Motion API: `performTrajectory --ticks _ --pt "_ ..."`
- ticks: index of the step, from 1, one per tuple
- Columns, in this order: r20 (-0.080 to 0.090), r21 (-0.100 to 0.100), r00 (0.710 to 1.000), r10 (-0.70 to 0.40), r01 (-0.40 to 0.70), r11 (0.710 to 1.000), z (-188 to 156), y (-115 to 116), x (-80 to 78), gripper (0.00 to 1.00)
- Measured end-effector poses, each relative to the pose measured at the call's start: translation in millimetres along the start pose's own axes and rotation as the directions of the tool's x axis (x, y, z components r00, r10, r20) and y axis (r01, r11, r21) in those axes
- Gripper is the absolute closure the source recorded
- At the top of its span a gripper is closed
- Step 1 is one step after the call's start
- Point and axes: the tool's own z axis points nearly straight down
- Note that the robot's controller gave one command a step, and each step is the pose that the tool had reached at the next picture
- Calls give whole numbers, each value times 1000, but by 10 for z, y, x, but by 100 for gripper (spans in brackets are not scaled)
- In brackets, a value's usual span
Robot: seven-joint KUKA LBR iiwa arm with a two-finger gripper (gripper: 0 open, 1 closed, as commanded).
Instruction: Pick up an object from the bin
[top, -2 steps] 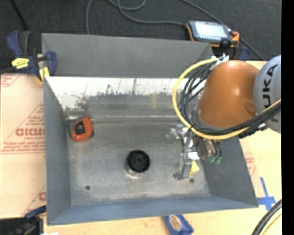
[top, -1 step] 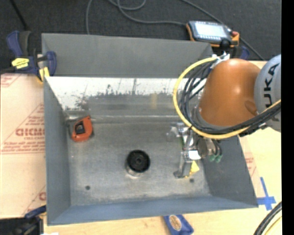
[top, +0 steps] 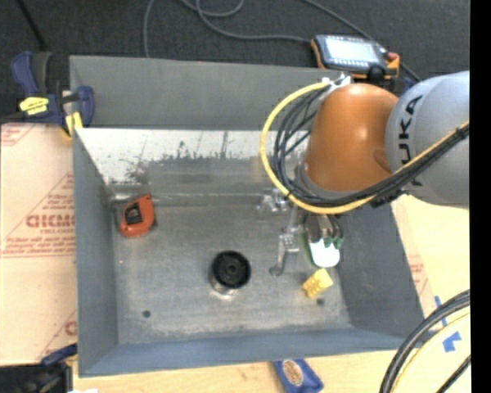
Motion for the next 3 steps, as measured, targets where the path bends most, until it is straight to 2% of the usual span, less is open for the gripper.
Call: performTrajectory --ticks 1,2,3 --pt "-10 -3 992 -125 125 992 264 66 -189 0" --pt "-2 -1 976 -219 219 976 699 371 -323 0" --pt "-13 -8 914 -405 405 914 1032 513 -287 0"
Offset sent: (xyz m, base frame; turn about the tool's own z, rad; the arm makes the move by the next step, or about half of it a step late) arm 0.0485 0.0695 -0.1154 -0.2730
